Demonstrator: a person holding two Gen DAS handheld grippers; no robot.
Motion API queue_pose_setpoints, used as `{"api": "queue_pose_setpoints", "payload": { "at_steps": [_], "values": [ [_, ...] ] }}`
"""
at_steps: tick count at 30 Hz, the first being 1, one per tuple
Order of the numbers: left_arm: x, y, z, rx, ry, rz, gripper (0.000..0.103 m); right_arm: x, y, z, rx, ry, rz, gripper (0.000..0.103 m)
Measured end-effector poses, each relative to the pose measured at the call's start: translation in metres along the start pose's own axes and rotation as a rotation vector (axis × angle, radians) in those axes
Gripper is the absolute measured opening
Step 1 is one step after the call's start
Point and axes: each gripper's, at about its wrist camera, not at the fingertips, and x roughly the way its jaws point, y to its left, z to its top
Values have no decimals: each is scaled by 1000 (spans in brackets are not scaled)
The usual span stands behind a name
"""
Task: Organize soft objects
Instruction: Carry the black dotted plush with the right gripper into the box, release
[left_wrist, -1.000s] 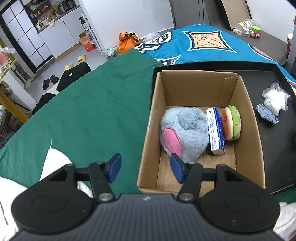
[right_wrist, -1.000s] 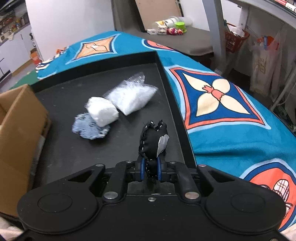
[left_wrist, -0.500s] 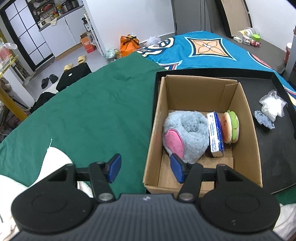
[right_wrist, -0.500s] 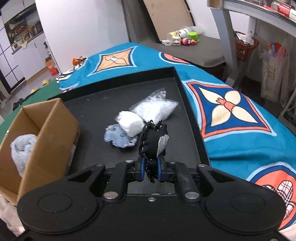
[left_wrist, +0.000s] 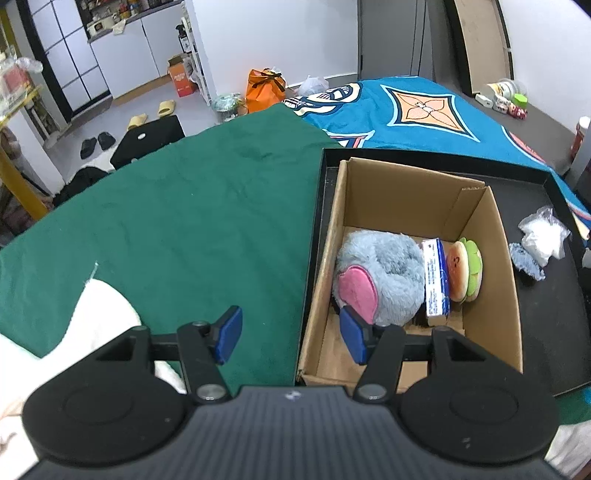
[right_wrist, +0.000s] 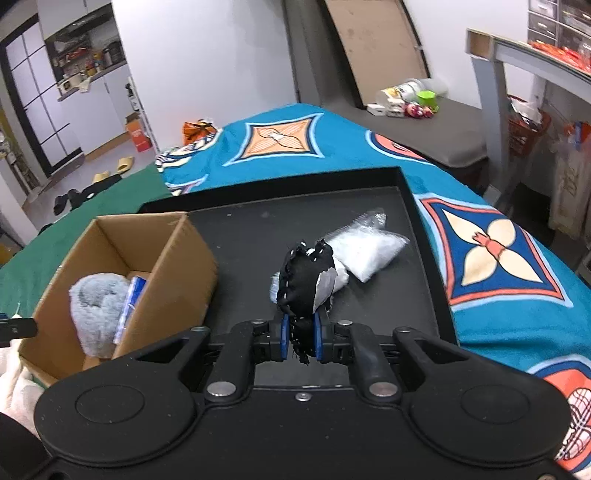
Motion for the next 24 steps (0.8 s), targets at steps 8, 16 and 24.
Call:
{"api": "queue_pose_setpoints", "payload": {
  "at_steps": [8,16,24],
  "values": [
    [6,5,-5,-21,-3,-35,53,-7,20,10,-50,-41,31,13],
    [13,12,-8,-56,15,-78,31,-14,46,24,-83,-71,72,13],
    [20,17,-10,-69,38,-126,18,-9,82,32,-153,-69,120,13]
  ]
}}
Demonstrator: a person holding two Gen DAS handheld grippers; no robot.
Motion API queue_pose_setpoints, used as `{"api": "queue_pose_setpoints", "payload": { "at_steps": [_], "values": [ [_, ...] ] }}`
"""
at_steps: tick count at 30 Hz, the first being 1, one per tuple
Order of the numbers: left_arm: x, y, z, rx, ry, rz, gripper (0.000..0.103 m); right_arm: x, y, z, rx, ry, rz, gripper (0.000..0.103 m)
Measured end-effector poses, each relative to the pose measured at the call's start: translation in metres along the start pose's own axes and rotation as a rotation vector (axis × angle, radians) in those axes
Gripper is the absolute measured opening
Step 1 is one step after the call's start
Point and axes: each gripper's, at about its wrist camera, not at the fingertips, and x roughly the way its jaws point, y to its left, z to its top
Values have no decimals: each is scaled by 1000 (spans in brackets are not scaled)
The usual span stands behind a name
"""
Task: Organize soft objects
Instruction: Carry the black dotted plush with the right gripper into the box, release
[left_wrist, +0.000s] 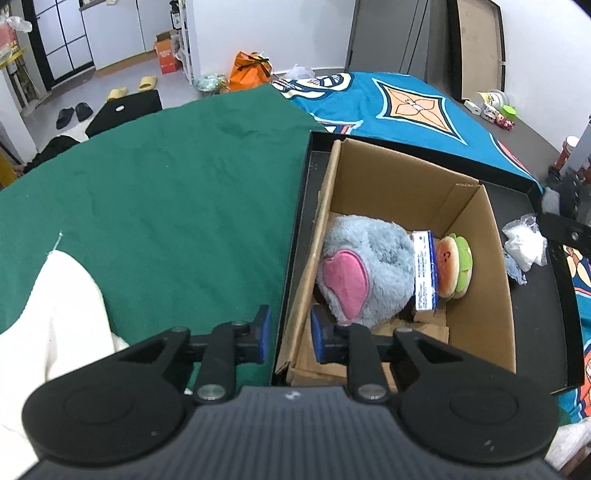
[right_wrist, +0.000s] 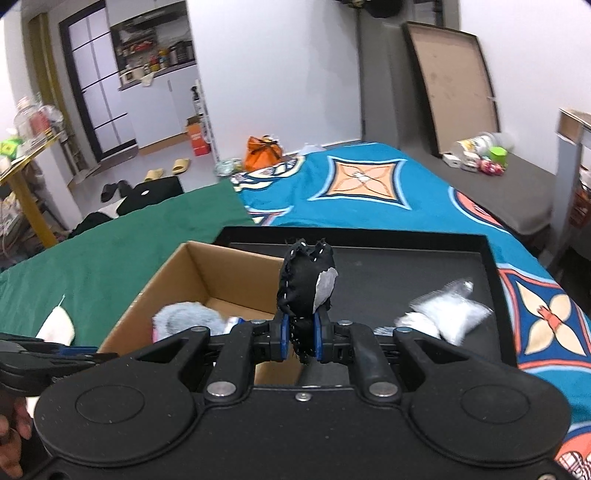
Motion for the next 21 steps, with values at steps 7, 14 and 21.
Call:
{"api": "queue_pose_setpoints", "payload": {
  "at_steps": [7,14,21],
  "values": [
    [4,9,-1,-30,13,-46,11,12,23,6,-74,11,2,13],
    [7,15,-2,-57,14,-74,11,22,43,11,-141,23,9,13],
    [8,18,-2,-71,16,-84,11,25,62,27,-187,-27,53,23]
  ]
}}
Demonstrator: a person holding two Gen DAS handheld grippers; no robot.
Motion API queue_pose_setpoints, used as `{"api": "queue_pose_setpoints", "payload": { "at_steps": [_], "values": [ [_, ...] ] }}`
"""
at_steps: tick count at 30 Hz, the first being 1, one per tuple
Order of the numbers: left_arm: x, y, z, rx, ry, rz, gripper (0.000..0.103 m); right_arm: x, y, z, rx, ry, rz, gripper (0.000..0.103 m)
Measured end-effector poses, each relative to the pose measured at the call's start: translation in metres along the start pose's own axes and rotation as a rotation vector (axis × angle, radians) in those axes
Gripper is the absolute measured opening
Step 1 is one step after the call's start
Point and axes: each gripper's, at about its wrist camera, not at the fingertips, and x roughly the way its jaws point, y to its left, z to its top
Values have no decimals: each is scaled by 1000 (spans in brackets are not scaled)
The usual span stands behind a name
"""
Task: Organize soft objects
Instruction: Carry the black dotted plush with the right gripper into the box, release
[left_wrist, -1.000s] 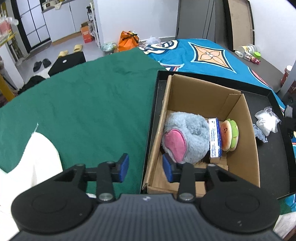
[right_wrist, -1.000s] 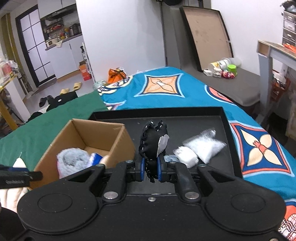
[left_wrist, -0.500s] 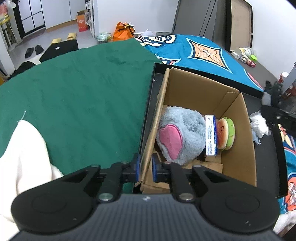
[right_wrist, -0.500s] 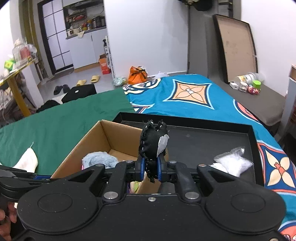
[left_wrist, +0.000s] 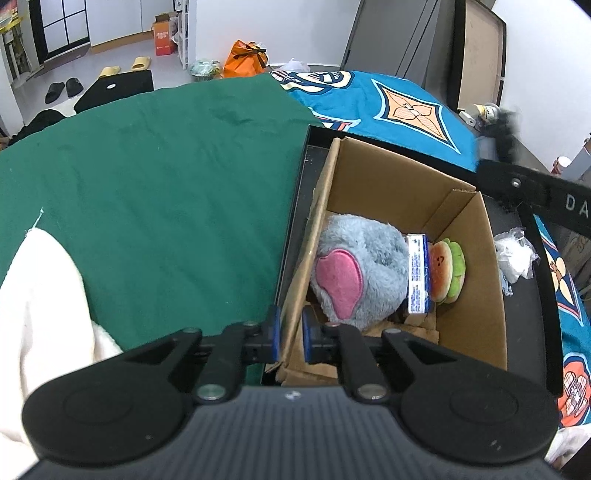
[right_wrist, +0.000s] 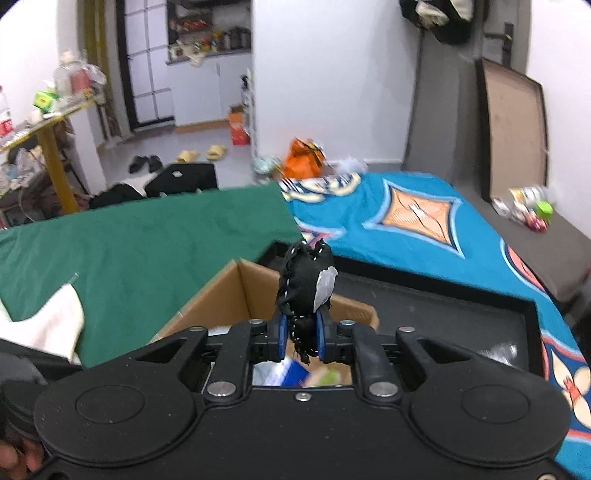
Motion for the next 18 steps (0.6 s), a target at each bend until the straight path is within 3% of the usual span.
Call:
{"api": "queue_pose_setpoints", "payload": {
  "at_steps": [1,3,18],
  "values": [
    [0,0,0,-1,0,0,11,0,1,2,-6,-4,7,35],
    [0,-1,0,2,0,2,11,2,1,3,-11,10,9,50],
    [0,-12,1,61,14,65,17,-16,-37,-45,118,73,-36,56]
  ]
}}
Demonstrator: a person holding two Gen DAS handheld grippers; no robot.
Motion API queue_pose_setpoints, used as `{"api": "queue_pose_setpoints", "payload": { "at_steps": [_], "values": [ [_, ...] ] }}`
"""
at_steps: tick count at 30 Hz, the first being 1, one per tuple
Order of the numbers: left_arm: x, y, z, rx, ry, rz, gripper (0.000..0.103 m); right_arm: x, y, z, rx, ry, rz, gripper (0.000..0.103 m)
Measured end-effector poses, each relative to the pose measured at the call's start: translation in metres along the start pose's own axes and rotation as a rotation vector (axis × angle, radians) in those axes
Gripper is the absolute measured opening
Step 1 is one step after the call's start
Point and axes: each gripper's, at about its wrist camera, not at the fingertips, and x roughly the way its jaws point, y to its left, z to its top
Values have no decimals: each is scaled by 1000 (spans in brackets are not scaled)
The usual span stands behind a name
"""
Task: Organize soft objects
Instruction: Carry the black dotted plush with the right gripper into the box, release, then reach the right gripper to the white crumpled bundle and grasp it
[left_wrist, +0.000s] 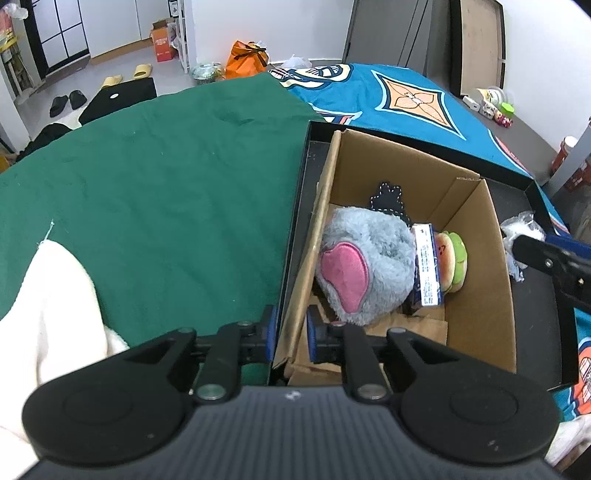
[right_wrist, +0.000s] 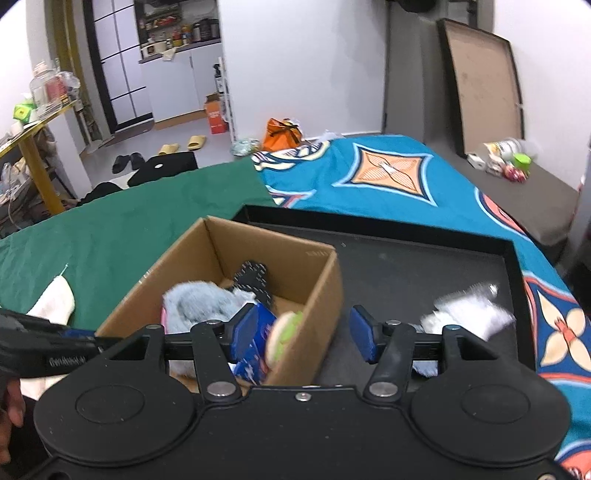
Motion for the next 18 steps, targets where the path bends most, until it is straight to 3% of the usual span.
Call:
{"api": "queue_pose_setpoints", "payload": {
  "at_steps": [10,18],
  "values": [
    [-4,-11,0,54,-9,49,46,-9,-30,-21,77,4,-32,61],
    [-7,-23,1,105,-16,89,50,-12,-50,-32,127,3,-38,64]
  ]
}}
